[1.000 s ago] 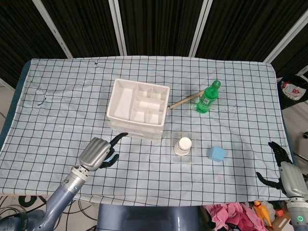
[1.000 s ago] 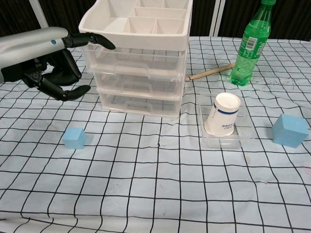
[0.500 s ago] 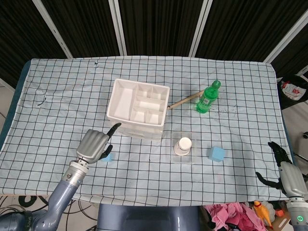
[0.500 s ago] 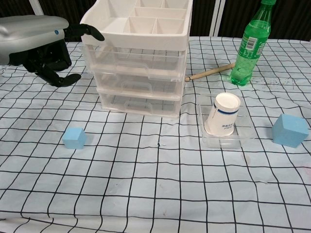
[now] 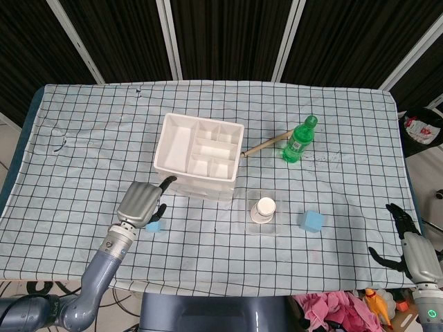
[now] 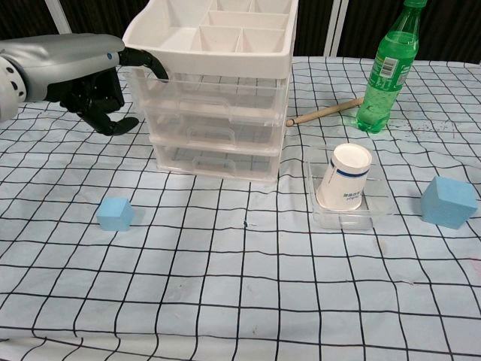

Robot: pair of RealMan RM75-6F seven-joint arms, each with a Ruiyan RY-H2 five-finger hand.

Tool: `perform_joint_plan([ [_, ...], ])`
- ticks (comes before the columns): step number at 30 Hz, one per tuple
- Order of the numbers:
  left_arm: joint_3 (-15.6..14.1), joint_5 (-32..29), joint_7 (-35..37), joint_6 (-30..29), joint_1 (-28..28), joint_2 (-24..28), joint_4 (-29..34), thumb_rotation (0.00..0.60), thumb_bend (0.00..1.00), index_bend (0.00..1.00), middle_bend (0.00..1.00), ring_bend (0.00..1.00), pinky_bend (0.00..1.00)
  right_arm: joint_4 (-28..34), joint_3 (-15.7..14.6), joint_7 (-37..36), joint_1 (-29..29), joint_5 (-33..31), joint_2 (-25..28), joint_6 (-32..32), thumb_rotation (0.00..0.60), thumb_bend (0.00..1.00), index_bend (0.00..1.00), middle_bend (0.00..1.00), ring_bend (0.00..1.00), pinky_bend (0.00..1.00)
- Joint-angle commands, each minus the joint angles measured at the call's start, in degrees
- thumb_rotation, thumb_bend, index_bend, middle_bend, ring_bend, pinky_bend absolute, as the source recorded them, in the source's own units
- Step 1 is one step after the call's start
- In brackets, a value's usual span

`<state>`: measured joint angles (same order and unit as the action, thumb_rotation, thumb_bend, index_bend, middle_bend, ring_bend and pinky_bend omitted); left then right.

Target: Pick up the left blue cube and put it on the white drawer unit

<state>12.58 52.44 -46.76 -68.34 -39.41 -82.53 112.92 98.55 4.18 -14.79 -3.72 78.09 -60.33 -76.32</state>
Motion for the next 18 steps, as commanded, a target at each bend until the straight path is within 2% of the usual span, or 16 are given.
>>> perform_joint_plan([
  [1,0.0,-1.1,0.5,0.1,-0.5,-0.2,-0.1,0.6,0.42,0.23,0.98,0.92,0.84,0.0,0.0,0.0,0.0,0.0,0.0,-0.1,0.6,0.22,0.06,0.0,0.0,0.19],
  [9,-0.8,-1.6,2.5,0.2,-0.7,0.7,1.8,0.6,0.44,0.33,0.99,0.94,0.85,0.0,0.0,0.0,0.0,0.1,0.0,-0.1,0.6,0.22,0.06,0.0,0.0,0.19],
  [18,-3.6,0.3,4.3,0.5,-0.3,3.3,5.1,0.6,0.44,0.34,0.99,0.94,0.85,0.1,-0.1,0.1,0.1,0.3,0.0,-0.3,0.6,0.22,0.06,0.0,0.0,0.19],
])
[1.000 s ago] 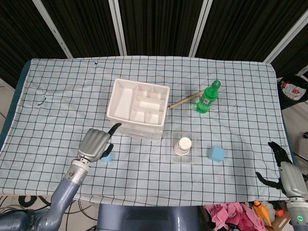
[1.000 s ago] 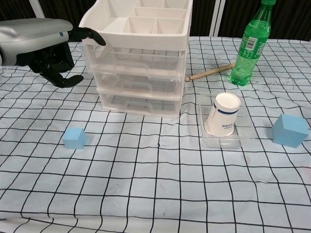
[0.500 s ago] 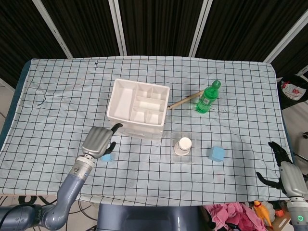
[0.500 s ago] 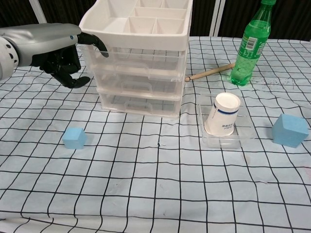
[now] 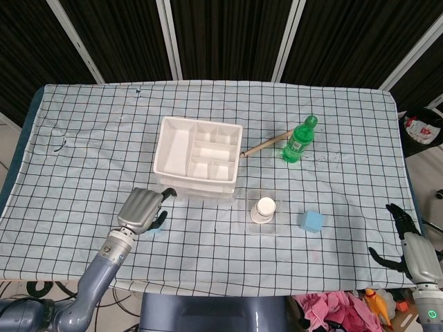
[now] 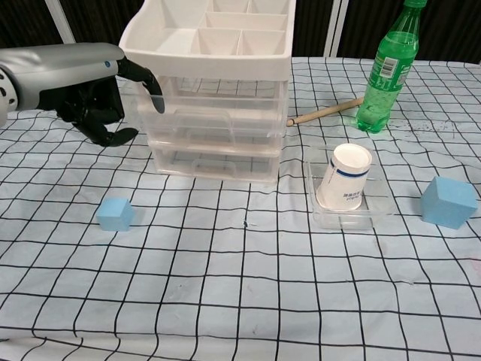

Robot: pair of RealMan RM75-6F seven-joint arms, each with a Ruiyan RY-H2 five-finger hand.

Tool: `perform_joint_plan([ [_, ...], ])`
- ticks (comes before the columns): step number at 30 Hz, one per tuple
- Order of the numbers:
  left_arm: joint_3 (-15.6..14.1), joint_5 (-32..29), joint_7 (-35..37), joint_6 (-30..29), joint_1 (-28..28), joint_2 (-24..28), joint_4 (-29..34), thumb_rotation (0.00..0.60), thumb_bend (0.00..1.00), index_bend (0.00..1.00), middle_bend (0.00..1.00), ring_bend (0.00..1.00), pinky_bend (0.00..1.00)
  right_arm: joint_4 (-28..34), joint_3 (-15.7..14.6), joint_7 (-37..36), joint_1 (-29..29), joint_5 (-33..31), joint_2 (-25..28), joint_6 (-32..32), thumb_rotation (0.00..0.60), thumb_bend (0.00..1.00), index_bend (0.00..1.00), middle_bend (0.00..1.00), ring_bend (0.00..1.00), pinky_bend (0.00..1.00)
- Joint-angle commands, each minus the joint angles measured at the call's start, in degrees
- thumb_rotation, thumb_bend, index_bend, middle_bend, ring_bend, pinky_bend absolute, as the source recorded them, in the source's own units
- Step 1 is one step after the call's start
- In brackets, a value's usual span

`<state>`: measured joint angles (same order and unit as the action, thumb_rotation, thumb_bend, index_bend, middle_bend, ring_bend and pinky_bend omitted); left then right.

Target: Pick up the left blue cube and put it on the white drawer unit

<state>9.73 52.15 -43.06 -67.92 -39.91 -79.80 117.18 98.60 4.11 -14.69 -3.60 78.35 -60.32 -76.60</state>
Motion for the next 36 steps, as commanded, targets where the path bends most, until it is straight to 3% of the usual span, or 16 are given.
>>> perform_joint_plan([
  [1,-1.0,0.8,0.8,0.1,0.2,0.8,1.1,0.6,0.44,0.34,0.99,0.94,0.85,0.0,0.0,0.0,0.0,0.0,0.0,0.0,0.6,0.22,0.06,0.0,0.0,0.19],
  [17,-5.0,5.6,5.0,0.6,2.0,4.6,5.5,0.6,0.43,0.33,0.99,0.94,0.85,0.1,0.0,0.2,0.1,0.0,-0.1,-0.1,0.6,0.22,0.06,0.0,0.0,0.19],
  [20,-5.3,6.3,5.4,0.5,2.2,4.8,5.6,0.6,0.42,0.28,0.99,0.93,0.85,0.1,0.0,0.2,0.1,0.0,-0.1,-0.2,0.6,0.22,0.06,0.0,0.0,0.19],
  [27,-5.6,8.7,7.6,0.0,2.8,5.0,5.5,0.6,0.26,0.07,0.99,0.93,0.85,0.1,0.0,0.3,0.1,0.1,-0.1,-0.2,0.6,0.22,0.06,0.0,0.0,0.19],
  [36,-7.3,19.6,13.0,-3.1,5.8,6.5,6.3,0.6,0.24,0.05,0.99,0.93,0.85,0.1,-0.1,0.2,0.1,0.1,-0.1,-0.2,0.6,0.22,0.06,0.0,0.0,0.19],
])
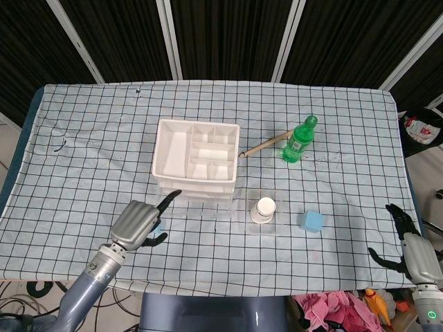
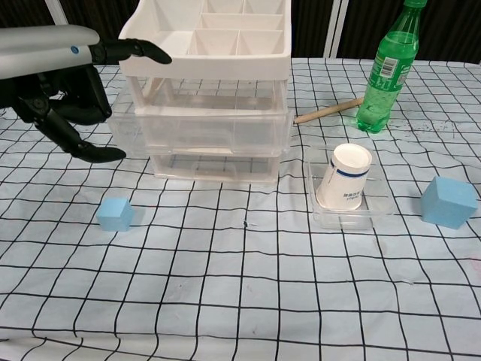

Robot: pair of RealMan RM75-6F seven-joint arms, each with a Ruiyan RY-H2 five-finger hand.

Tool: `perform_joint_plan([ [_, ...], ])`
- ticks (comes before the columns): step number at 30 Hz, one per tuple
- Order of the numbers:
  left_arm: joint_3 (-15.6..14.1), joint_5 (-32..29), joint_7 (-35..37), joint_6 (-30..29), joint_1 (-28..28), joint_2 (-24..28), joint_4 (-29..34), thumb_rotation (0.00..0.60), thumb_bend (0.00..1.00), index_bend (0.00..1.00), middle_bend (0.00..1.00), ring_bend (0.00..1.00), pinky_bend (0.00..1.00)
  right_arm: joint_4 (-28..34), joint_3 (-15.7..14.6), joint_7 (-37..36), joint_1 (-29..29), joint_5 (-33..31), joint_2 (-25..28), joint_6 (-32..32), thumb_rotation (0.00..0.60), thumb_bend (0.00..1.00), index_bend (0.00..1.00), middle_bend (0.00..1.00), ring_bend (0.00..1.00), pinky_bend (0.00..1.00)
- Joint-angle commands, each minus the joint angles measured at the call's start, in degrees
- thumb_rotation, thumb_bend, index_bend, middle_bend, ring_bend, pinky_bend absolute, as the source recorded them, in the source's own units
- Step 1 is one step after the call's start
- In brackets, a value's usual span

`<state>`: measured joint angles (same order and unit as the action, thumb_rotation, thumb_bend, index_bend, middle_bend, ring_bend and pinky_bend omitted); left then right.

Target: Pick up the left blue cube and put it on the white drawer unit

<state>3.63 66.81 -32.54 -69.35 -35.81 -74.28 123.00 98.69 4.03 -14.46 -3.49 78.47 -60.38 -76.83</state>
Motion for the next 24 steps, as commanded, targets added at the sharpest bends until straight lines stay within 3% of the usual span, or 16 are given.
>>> perform_joint_plan([
  [1,-1.5,6.3,3.1,-2.2,2.1,1.3,0.6,0.6,0.25,0.05,0.99,0.93,0.85,0.0,0.0,0.0,0.0,0.0,0.0,0.0,0.6,0.22,0.06,0.0,0.0,0.19],
  [7,-5.0,15.5,7.7,-6.6,6.5,5.8,1.7,0.6,0.31,0.13,0.99,0.93,0.85,0.0,0.0,0.0,0.0,0.0,0.0,-0.1,0.6,0.22,0.06,0.0,0.0,0.19],
  [13,-8.2,18.7,11.6,-10.1,11.0,10.7,-0.8,0.6,0.32,0.16,0.99,0.93,0.85,0.0,0.0,0.1,0.0,0.0,0.0,0.0,0.6,0.22,0.06,0.0,0.0,0.19],
  [19,-8.9,14.4,15.0,-9.9,13.9,12.8,-7.7,0.6,0.32,0.17,0.99,0.93,0.85,0.1,0.0,0.1,0.0,0.0,0.0,0.0,0.6,0.22,0.06,0.0,0.0,0.19],
  [24,-7.8,7.3,13.5,-5.3,13.3,11.4,-12.6,0.6,0.26,0.17,0.99,0.94,0.85,0.1,-0.1,0.2,0.0,0.1,0.0,-0.1,0.6,0.22,0.06,0.0,0.0,0.19],
])
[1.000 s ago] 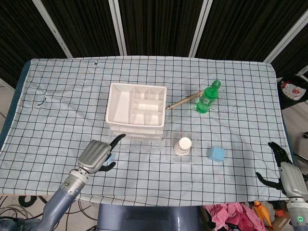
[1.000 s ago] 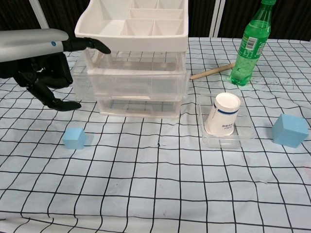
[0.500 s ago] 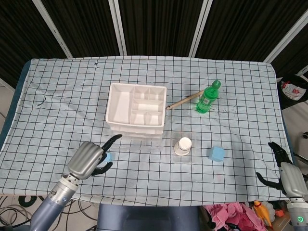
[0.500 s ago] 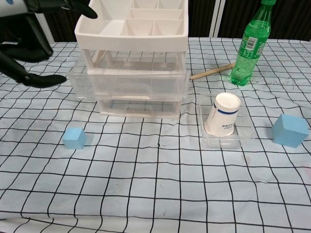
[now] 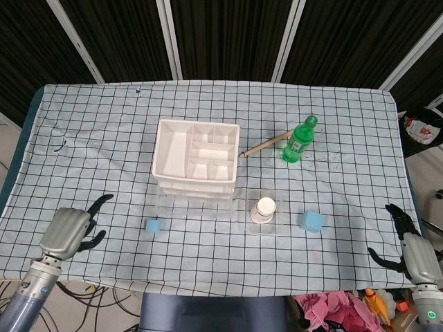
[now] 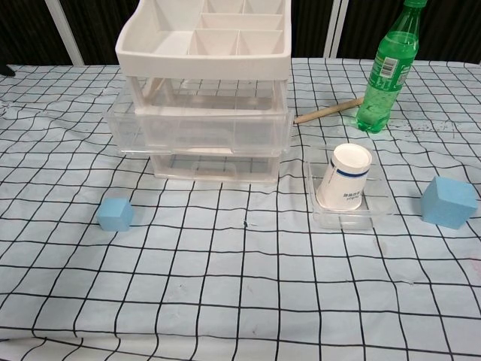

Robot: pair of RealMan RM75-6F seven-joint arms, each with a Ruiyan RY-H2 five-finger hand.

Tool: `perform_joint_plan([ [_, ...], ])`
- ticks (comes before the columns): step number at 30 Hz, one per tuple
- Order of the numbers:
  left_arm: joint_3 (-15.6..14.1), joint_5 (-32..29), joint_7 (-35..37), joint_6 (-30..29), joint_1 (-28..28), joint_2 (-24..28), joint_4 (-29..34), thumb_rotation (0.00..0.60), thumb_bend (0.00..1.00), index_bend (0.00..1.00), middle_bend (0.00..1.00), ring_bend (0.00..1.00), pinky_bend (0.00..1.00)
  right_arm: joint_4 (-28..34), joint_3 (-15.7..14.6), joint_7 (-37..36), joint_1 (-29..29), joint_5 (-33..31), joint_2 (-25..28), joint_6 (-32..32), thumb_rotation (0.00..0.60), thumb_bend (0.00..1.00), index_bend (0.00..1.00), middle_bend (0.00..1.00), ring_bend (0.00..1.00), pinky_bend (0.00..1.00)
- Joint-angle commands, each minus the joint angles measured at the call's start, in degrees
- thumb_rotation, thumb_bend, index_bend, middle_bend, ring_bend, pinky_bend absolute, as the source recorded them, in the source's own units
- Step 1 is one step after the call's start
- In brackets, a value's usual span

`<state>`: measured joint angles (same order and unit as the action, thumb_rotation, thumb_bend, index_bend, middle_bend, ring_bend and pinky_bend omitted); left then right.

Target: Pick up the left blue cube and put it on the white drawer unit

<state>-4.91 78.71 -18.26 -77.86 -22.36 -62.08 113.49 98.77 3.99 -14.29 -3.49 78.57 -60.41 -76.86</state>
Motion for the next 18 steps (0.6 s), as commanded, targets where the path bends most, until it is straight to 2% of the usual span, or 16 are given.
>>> perform_joint_plan([
  [1,1.1,-6.7,-1.4,4.7,-0.6,-1.6,-4.3,0.6,0.26,0.17,0.99,0.94,0.85,0.0,0.0,0.0,0.0,0.0,0.0,-0.1,0.6,0.22,0.06,0.0,0.0,0.19],
  [10,3.3,-16.1,-7.2,11.7,-3.5,-8.1,-9.4,0.6,0.26,0.19,1.0,0.95,0.87,0.0,0.0,-0.1,0.1,0.0,0.1,-0.1,0.6,0.22,0.06,0.0,0.0,0.19],
  [18,5.1,-21.2,-10.9,13.3,-5.1,-13.8,-11.3,0.6,0.31,0.23,1.0,0.97,0.89,0.0,0.0,-0.3,0.0,0.0,0.1,0.0,0.6,0.22,0.06,0.0,0.0,0.19],
])
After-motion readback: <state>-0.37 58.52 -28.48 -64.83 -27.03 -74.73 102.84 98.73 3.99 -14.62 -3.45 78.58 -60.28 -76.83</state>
